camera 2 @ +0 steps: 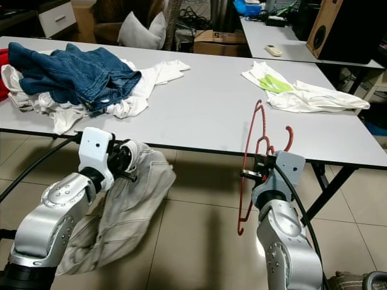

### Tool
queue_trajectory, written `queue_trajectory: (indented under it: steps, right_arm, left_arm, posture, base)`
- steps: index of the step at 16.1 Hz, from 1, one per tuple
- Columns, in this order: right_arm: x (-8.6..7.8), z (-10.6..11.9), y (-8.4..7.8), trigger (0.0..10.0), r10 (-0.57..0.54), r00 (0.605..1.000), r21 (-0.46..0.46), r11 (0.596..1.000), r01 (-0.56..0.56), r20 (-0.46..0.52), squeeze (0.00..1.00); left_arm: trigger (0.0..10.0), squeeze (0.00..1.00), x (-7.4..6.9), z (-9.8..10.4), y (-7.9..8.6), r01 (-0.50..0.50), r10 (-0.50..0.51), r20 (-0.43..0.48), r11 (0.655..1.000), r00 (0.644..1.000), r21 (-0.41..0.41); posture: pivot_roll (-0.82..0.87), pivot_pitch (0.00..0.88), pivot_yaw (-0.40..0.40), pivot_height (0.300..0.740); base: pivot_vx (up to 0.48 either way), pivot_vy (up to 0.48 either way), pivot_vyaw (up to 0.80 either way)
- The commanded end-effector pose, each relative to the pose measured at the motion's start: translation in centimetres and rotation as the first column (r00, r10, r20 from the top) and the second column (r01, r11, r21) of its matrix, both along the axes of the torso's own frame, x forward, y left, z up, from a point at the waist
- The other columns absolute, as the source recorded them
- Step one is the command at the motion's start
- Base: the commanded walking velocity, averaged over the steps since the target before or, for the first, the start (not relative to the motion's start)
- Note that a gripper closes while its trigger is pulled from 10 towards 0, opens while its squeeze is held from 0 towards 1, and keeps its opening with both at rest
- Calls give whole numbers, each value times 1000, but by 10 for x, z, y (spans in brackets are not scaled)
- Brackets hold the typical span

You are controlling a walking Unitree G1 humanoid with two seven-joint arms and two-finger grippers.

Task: Hang hanger

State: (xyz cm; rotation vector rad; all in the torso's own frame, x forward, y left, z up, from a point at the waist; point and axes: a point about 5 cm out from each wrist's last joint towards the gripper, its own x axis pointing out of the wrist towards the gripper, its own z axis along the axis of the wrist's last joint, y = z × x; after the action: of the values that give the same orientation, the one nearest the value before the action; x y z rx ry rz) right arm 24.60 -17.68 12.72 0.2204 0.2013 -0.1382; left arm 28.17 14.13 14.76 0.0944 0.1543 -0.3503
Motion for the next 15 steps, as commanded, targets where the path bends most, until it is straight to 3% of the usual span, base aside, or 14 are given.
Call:
queue_trajectory:
  steps: [1, 7, 11, 15]
  right_arm:
    - [3, 3, 0, 10000, 6, 1000, -9, 1000, -5, 17, 0]
    - [4, 3, 2, 10000, 21, 1000, -4, 1000, -21, 16, 0]
    - [4, 3, 3, 10000, 26, 1000, 1, 1000, -26, 17, 0]
    - [4, 3, 4, 10000, 27, 1000, 0, 1000, -27, 16, 0]
  left_arm:
    - [10000, 0, 4, 11, -5, 21, -21, 57, 1000, 998, -4]
    - [10000, 0, 3, 12, -3, 15, -14, 56, 1000, 998, -10]
    - [10000, 0, 3, 12, -3, 16, -15, 57, 1000, 998, -9]
    - [10000, 0, 3, 12, -2, 14, -13, 56, 1000, 998, -8]
  posture:
    - [-153, 0, -10, 740]
    - [-145, 0, -16, 740]
    - [-145, 0, -17, 740]
    - [-142, 0, -14, 740]
  base:
    - [0, 0, 0]
    - [0, 0, 0]
    - [0, 0, -717]
    - [0, 0, 0]
